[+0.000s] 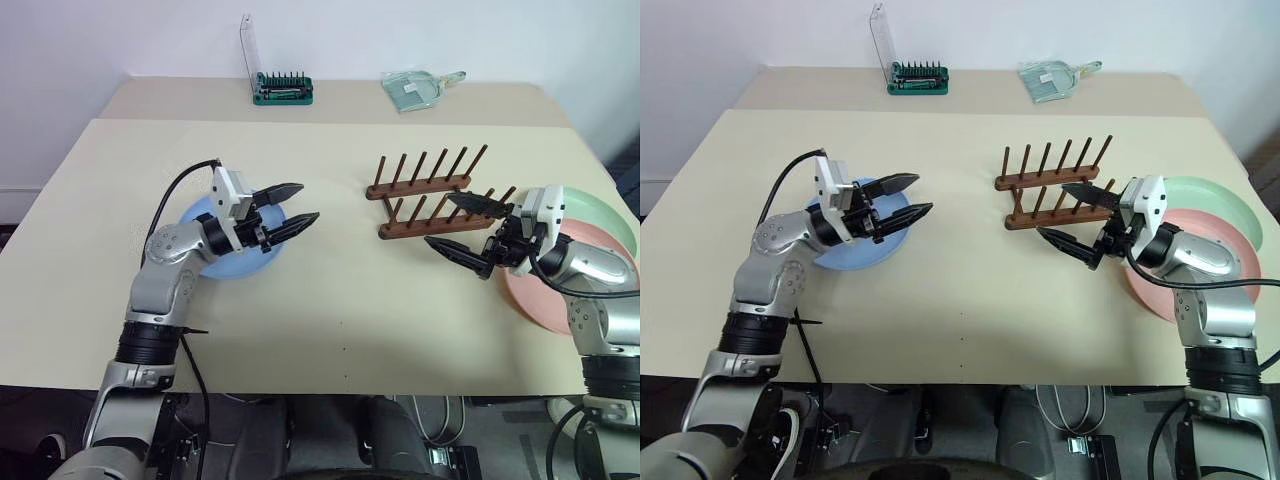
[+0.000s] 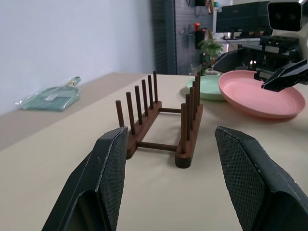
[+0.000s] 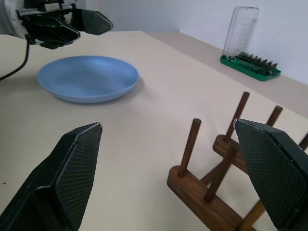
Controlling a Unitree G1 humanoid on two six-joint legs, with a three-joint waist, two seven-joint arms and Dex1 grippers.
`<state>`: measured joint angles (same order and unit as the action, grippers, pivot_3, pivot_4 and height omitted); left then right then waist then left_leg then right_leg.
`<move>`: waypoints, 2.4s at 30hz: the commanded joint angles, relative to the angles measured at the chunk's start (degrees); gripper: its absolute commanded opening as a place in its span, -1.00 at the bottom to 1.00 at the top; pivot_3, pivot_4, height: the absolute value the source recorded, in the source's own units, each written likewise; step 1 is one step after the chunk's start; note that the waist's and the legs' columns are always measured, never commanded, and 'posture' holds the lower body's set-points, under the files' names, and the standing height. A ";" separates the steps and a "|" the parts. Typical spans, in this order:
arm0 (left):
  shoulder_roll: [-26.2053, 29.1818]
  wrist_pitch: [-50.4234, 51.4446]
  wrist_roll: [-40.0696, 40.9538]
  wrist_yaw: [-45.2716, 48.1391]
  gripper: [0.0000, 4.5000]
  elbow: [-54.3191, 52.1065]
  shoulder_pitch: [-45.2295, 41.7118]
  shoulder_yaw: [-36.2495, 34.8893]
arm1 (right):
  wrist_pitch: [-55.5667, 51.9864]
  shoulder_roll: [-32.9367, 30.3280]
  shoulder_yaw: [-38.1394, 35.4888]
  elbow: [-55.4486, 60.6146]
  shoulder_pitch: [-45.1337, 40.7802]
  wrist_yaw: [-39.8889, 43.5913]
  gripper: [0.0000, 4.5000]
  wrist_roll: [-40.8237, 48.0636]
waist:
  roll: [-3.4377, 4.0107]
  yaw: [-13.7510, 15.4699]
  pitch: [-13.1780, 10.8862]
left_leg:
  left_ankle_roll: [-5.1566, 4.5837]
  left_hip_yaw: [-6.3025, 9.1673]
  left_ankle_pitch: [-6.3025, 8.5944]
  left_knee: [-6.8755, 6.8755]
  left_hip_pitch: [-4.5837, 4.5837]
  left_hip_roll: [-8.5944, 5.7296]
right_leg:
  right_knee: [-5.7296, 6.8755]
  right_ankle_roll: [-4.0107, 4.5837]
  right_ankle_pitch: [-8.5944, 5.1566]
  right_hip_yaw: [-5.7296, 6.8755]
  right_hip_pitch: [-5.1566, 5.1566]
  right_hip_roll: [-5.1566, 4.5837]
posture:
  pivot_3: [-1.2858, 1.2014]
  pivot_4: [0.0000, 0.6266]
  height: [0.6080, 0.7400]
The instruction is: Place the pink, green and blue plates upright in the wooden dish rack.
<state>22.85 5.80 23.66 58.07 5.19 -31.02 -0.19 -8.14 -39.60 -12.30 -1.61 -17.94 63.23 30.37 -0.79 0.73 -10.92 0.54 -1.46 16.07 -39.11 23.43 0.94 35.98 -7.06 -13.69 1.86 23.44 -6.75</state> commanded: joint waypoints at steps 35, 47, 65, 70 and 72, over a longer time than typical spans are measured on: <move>-0.66 -0.11 -7.12 2.83 0.29 8.97 -10.40 6.84 | 3.19 4.18 0.44 12.17 6.65 -7.76 1.00 -1.19 | -0.02 0.36 -0.03 | 0.00 0.06 0.00 -0.02 0.04 -0.02 | 0.00 -0.01 0.00 0.05 -0.03 0.00 | 0.03 -0.52 0.76; -13.92 1.30 -16.51 0.54 0.29 32.29 -22.11 14.68 | -1.71 0.33 -17.25 24.63 29.07 -11.47 1.00 4.97 | -0.04 1.39 -0.05 | -0.03 0.04 0.01 -0.01 0.04 -0.02 | -0.05 -0.01 -0.01 0.04 0.00 0.02 | 0.03 -0.52 0.76; -22.83 -11.28 -25.37 -7.39 0.29 58.26 -33.67 13.93 | -20.34 -1.82 -21.41 36.29 38.39 -20.90 1.00 10.40 | -0.06 1.57 -0.06 | -0.20 0.06 0.12 -0.03 0.33 -0.03 | -0.63 0.06 -0.02 0.08 0.01 0.00 | 0.03 -0.52 0.76; -24.22 -12.11 -25.83 -11.45 0.29 61.94 -35.31 12.21 | -21.08 -1.64 -21.31 37.69 38.06 -22.09 1.00 10.56 | -0.06 1.62 -0.06 | -0.20 0.09 0.12 -0.06 0.42 -0.05 | -0.69 0.02 0.00 0.11 0.02 -0.01 | 0.03 -0.52 0.76; -24.77 -12.44 -26.24 -11.87 0.29 62.92 -35.58 11.89 | -21.46 -1.56 -21.30 38.19 38.03 -22.45 1.00 10.69 | -0.06 1.59 -0.06 | -0.21 0.09 0.12 -0.06 0.43 -0.05 | -0.69 0.01 0.01 0.12 0.03 -0.01 | 0.03 -0.52 0.76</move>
<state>-1.19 -5.50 -2.08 46.84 67.83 -65.10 12.45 -29.66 -41.51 -32.75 34.36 20.26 41.19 39.84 -0.85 2.32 -10.98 0.33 -1.37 16.19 -39.17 23.86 0.89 35.29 -7.05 -13.68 1.98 23.47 -6.76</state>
